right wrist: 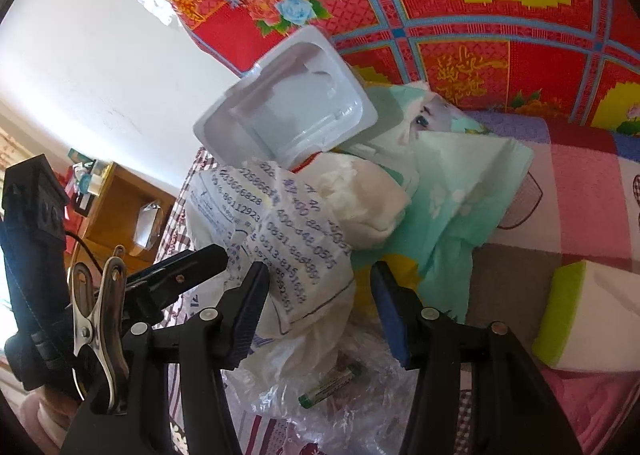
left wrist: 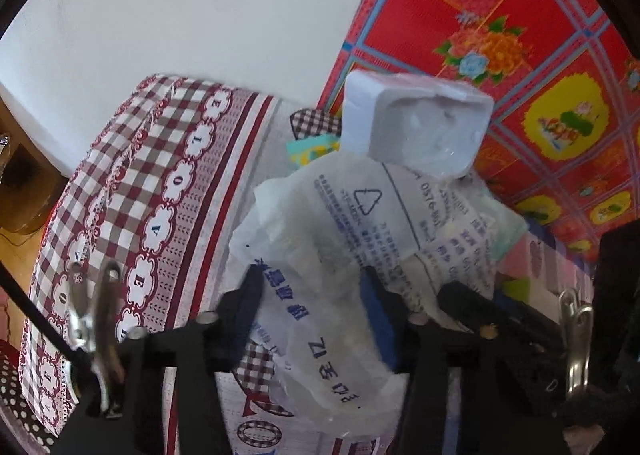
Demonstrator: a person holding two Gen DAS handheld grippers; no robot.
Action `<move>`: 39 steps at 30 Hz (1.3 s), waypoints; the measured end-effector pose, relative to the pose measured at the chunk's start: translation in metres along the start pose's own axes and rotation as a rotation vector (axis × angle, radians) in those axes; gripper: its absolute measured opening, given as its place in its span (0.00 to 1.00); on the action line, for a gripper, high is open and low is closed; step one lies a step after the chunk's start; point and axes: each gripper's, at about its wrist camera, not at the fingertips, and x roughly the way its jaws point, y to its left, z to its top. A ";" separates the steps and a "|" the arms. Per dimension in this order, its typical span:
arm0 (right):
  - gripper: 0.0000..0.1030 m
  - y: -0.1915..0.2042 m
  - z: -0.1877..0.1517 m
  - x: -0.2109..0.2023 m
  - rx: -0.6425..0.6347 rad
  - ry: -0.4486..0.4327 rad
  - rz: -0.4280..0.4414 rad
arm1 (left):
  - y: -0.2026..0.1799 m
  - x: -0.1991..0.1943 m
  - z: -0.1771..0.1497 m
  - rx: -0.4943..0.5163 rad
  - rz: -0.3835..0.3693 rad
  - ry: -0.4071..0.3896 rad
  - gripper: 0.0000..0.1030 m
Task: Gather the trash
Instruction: 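Close the left gripper on the white printed plastic bag while the right gripper closes on it too, then lift the white plastic bag with both grippers and carry it toward the bucket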
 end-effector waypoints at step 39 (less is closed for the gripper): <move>0.13 0.034 -0.011 0.000 -0.046 -0.041 -0.050 | 0.002 0.000 0.024 0.044 -0.121 0.014 0.30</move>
